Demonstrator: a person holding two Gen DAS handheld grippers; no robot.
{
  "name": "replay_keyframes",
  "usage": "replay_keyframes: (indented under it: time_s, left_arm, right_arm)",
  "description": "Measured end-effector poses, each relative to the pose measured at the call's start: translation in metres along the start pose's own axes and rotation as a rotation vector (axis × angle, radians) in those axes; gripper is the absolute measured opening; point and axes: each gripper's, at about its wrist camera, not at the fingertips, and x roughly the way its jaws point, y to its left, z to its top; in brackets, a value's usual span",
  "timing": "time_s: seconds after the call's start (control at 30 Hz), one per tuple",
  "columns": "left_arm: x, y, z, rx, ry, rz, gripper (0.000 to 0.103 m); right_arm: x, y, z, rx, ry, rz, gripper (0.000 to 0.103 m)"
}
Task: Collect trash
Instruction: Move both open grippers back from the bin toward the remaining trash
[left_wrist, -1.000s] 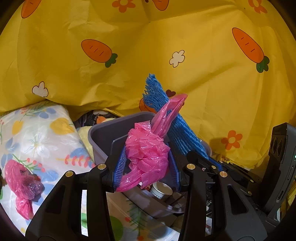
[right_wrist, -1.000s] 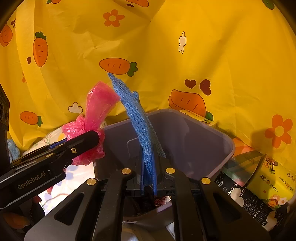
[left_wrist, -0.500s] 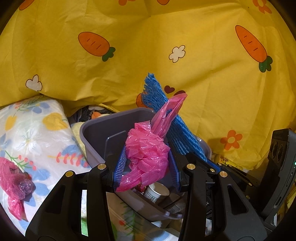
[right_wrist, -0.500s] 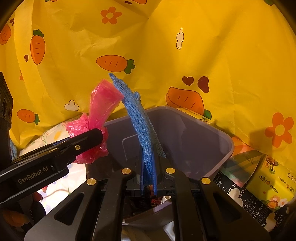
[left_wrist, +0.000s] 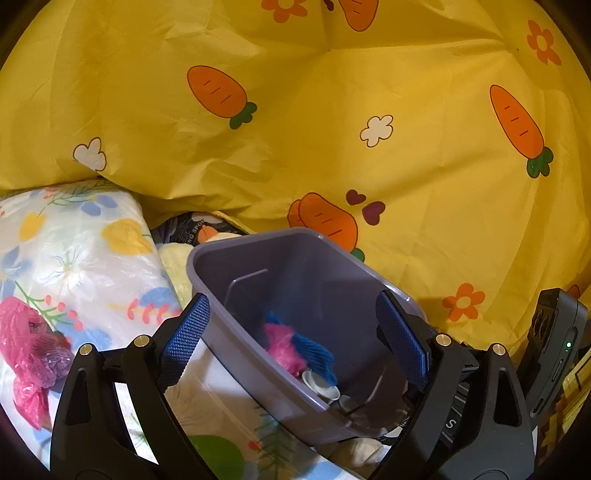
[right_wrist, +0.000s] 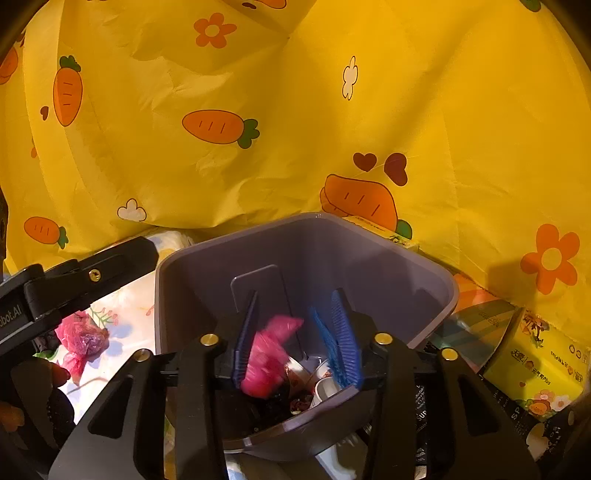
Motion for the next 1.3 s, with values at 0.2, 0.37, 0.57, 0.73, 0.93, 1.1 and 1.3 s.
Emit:
replay_keyframes:
  time_s: [0.2,0.37,0.57,0.73,0.93,1.1,1.3]
  left_arm:
    - [-0.015,0.008,-0.005,-0.001,-0.013,0.032,0.09]
    - [-0.034,0.012,-0.009,0.017,-0.043,0.068,0.09]
    - [-0.071,0.024,-0.018,0.032,-0.095,0.161,0.09]
    - [-0.113,0.048,-0.033,0.04,-0.131,0.315,0.09]
    - [-0.171,0.094,-0.055,-0.015,-0.166,0.513,0.09]
    - [-0.217,0.136,-0.075,-0.078,-0.188,0.656,0.09]
    - [-0.264,0.184,-0.091,-0.167,-0.207,0.77,0.09]
  right_arm:
    - [-0.004,-0.001,0.0,0.002,-0.02,-0.024,0.058]
    - [-0.013,-0.001,-0.001,0.009,-0.039,-0.043,0.064]
    - [-0.034,0.008,-0.002,-0.008,-0.095,-0.056,0.076]
    - [-0.049,0.028,-0.005,-0.044,-0.129,-0.011,0.081]
    - [-0.058,0.073,-0.012,-0.115,-0.146,0.089,0.086]
    - [-0.055,0.123,-0.024,-0.189,-0.115,0.192,0.086]
    - [-0.037,0.186,-0.044,-0.28,-0.014,0.306,0.086]
